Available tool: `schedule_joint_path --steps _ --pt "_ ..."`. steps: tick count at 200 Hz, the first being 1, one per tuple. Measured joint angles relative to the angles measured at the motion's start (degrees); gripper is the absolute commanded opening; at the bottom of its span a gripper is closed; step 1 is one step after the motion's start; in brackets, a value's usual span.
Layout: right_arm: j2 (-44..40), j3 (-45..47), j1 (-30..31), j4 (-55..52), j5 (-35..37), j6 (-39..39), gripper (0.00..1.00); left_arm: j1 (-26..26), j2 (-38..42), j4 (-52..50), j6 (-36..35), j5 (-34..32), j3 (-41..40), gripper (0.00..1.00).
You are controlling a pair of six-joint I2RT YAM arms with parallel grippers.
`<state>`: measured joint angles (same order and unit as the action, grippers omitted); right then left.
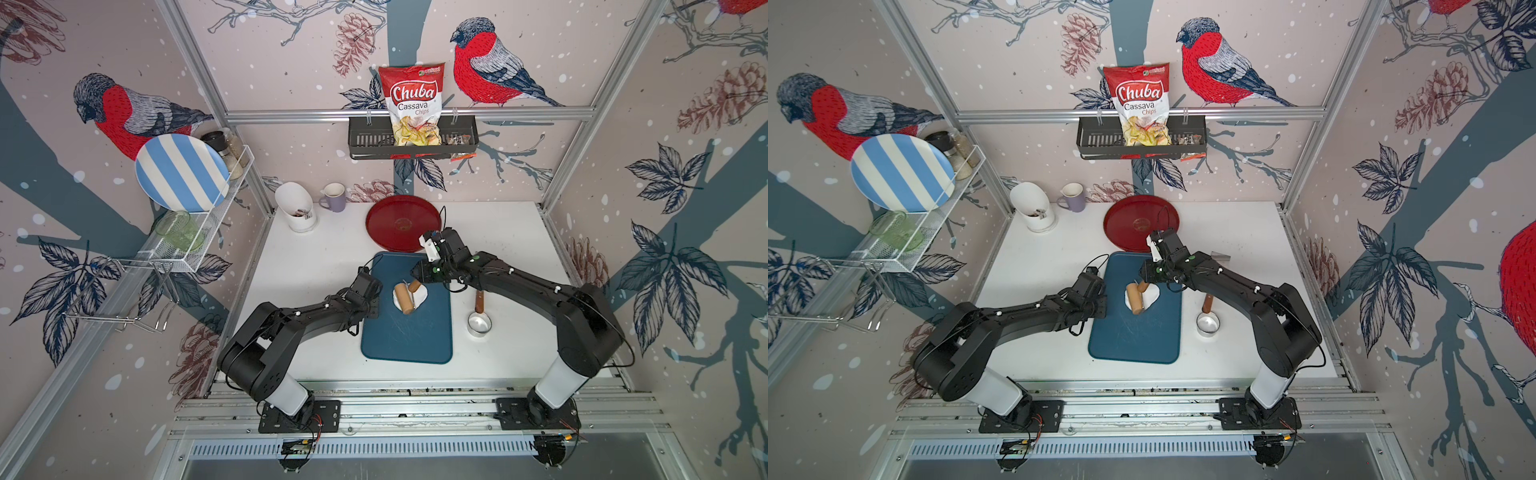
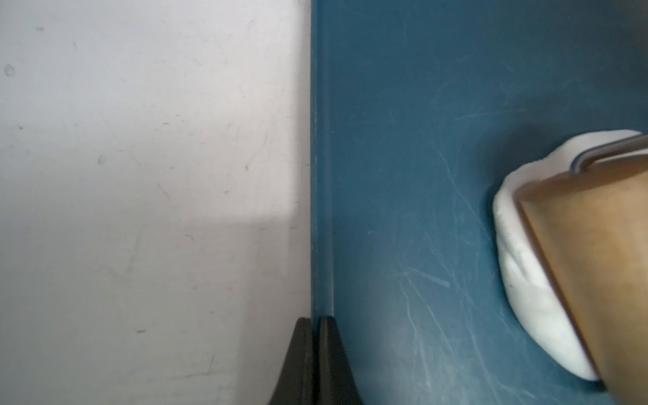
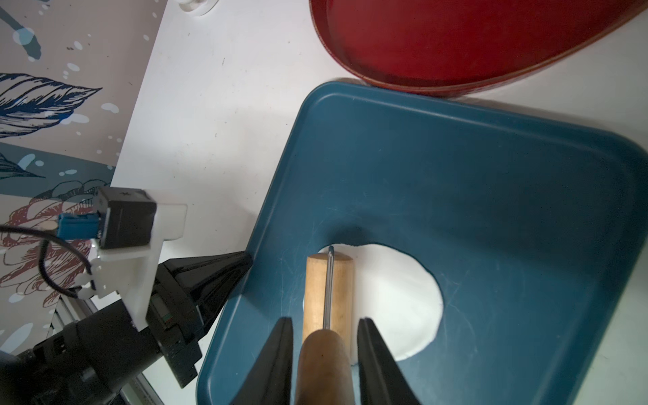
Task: Roll out the dumpling wrappers from the dough
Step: Flatten out the dough on the work surface.
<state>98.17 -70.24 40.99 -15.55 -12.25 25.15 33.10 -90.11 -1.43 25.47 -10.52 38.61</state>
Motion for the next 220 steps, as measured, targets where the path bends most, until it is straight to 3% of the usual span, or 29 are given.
schedule_joint_path --steps 220 --pt "-0.3 0.5 1.9 0.7 2.3 -0.8 0.00 0.0 0.0 0.0 0.0 -0.1 0.0 0.00"
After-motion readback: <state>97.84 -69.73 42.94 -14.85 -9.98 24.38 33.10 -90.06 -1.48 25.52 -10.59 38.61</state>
